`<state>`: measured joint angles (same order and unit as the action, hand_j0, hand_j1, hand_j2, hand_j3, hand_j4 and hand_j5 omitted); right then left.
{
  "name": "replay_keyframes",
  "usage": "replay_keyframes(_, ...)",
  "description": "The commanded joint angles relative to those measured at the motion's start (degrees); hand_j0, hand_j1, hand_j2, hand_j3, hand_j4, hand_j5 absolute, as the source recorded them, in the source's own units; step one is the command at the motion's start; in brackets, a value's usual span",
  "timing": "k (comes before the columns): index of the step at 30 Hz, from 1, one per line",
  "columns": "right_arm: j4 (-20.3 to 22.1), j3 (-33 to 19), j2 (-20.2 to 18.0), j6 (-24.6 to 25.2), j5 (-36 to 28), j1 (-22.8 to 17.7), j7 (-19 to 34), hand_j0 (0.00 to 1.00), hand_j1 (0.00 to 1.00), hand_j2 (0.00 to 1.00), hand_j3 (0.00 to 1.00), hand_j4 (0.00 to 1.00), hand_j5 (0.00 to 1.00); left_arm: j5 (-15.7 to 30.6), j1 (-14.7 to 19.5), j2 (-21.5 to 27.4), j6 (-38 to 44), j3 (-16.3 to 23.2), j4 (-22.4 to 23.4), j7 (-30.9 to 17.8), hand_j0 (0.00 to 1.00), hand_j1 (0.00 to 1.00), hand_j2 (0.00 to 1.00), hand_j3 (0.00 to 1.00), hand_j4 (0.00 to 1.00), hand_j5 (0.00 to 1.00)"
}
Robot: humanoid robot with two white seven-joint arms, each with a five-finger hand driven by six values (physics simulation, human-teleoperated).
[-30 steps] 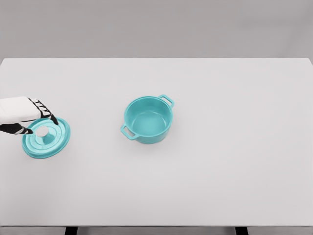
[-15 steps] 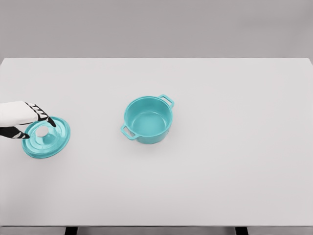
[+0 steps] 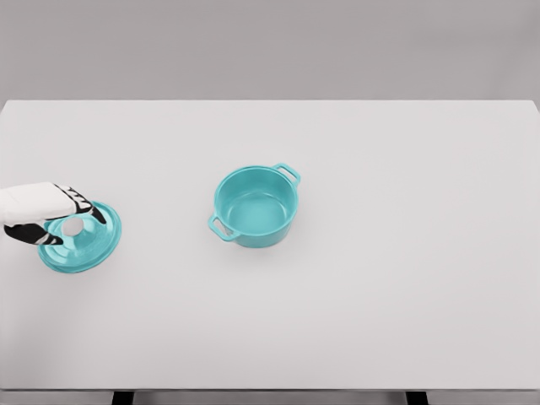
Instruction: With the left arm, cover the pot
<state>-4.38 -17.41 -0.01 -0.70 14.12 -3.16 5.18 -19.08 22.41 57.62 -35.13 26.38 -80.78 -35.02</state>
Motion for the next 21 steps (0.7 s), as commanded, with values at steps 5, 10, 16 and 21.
replay_keyframes(5,-0.02,0.01,0.01,0.0,0.03,0.0,0.01,1.0,1.0,1.0,1.0,1.0,1.0,0.27,0.0,-0.4,0.13,-0.01,0.98,0.02,0.74,0.74,0.74,0.74,0.74,0.74)
replay_keyframes(10,-0.02,0.01,0.01,0.0,-0.06,0.0,0.01,1.0,1.0,1.0,1.0,1.0,1.0,0.19,0.0,-0.67,0.13,-0.01,1.15,0.02,0.72,0.72,0.72,0.72,0.72,0.72)
replay_keyframes(16,-0.02,0.01,0.01,0.0,0.03,0.0,0.01,1.0,1.0,1.0,1.0,1.0,1.0,0.1,-0.09,-0.75,0.13,0.08,1.33,0.02,0.68,0.68,0.68,0.68,0.68,0.68)
replay_keyframes(21,-0.02,0.01,0.01,0.0,0.03,0.0,0.01,1.0,1.0,1.0,1.0,1.0,1.0,0.1,-0.09,-0.75,0.13,0.08,1.86,0.02,0.64,0.64,0.64,0.64,0.64,0.64)
